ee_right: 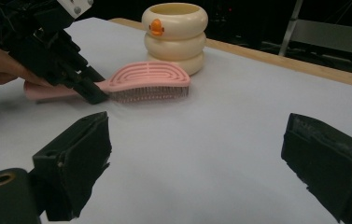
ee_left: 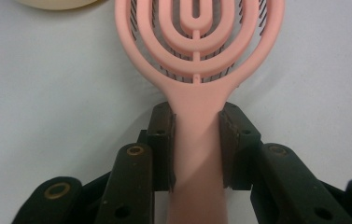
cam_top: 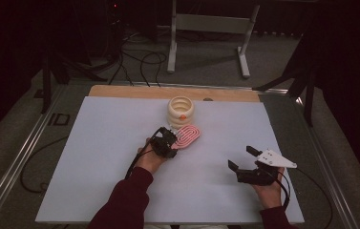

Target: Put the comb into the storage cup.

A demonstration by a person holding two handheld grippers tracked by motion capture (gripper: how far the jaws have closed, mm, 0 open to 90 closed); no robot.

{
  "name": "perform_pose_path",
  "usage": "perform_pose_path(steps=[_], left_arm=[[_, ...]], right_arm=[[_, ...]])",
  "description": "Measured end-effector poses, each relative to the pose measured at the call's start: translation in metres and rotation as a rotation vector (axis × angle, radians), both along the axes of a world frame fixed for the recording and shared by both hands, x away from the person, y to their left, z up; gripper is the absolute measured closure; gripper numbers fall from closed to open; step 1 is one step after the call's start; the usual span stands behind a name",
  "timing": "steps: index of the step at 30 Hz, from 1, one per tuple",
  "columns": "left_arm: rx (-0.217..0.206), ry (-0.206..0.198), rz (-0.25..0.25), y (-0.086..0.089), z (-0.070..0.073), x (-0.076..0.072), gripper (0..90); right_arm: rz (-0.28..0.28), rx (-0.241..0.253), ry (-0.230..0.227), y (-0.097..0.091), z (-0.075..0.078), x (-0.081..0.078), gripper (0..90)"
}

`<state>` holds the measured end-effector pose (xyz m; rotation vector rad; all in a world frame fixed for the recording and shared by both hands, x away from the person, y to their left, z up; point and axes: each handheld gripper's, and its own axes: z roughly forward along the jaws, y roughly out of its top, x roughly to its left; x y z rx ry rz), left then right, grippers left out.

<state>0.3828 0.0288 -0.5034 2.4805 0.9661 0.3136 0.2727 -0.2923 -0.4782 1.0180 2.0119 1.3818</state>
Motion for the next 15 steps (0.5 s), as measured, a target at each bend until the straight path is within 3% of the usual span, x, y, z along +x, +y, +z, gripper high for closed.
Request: perform_pose_path(steps=[5, 15], left_arm=[[0.010, -0.005, -0.028, 0.000, 0.001, -0.003, 69.8], [-0.025, -0.046, -0.063, -0.003, 0.008, -0.013, 69.9]], right_arm=[[0.003, 0.001, 0.002, 0.000, 0.000, 0.000, 7.9], [0.003, 0.002, 0.003, 0.000, -0.001, 0.001, 8.0]])
